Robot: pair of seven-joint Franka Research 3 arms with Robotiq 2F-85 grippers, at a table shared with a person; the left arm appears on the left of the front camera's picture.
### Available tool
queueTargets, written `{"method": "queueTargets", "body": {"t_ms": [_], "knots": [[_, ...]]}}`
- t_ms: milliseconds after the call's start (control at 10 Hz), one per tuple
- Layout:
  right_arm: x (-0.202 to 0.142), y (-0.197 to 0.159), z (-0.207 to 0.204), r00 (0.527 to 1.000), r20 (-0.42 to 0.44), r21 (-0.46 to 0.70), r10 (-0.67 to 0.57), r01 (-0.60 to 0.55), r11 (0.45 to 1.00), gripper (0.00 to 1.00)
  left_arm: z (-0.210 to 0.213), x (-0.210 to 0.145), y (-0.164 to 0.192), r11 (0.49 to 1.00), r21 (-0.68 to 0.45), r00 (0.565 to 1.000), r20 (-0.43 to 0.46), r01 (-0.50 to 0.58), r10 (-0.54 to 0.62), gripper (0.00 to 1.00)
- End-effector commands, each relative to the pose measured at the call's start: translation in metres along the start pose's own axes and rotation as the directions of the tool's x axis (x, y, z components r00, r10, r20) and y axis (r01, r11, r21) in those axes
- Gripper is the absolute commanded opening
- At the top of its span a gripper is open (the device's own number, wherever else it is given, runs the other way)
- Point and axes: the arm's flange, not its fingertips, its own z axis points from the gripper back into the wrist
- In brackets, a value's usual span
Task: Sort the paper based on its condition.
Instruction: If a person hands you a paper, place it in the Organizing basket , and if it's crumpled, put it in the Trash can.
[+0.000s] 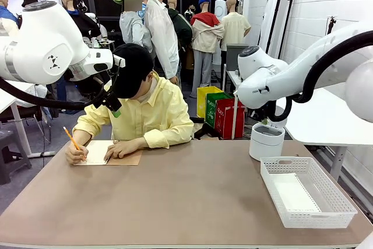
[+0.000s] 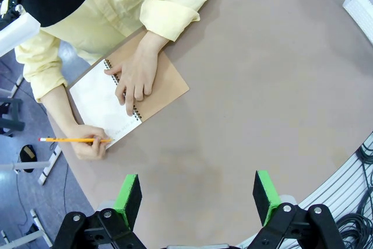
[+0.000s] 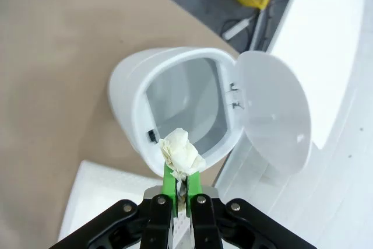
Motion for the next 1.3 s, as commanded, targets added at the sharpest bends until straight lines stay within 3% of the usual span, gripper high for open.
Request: {"method": "queueTargets", "body": {"t_ms": [0,600,700,900,1100,1200], "knots": [[0.016,-0.001,-0.014,0.999,-0.034,-0.062,-0.033,0.03,0.998,0.0,0.001,0.0,0.001,1.0,0.0,1.0,0.002,0.002,-0.002,1.0],[0.023,-0.012,-0.04,0.996,-0.052,-0.1,-0.073,0.068,0.993,0.0,0.001,0.0,0.001,1.0,0.0,1.0,0.002,0.002,-0.002,1.0],[0.023,-0.012,-0.041,0.995,-0.062,-0.094,-0.077,0.071,0.993,0.08,0.001,0.0,0.001,1.0,0.0,1.0,0.002,0.002,-0.002,1.0],[0.025,-0.012,-0.042,0.993,-0.078,-0.097,-0.083,0.075,0.992,0.38,0.001,0.0,0.001,1.0,0.0,1.0,0.002,0.002,-0.002,1.0],[0.026,-0.012,-0.042,0.992,-0.091,-0.091,-0.085,0.077,0.993,0.4,0.001,0.0,0.001,1.0,0.0,1.0,0.002,0.002,-0.002,1.0],[0.026,-0.012,-0.042,0.991,-0.095,-0.088,-0.089,0.08,0.993,0.5,0.001,0.0,0.001,1.0,0.0,1.0,0.002,0.002,-0.002,1.0]]}}
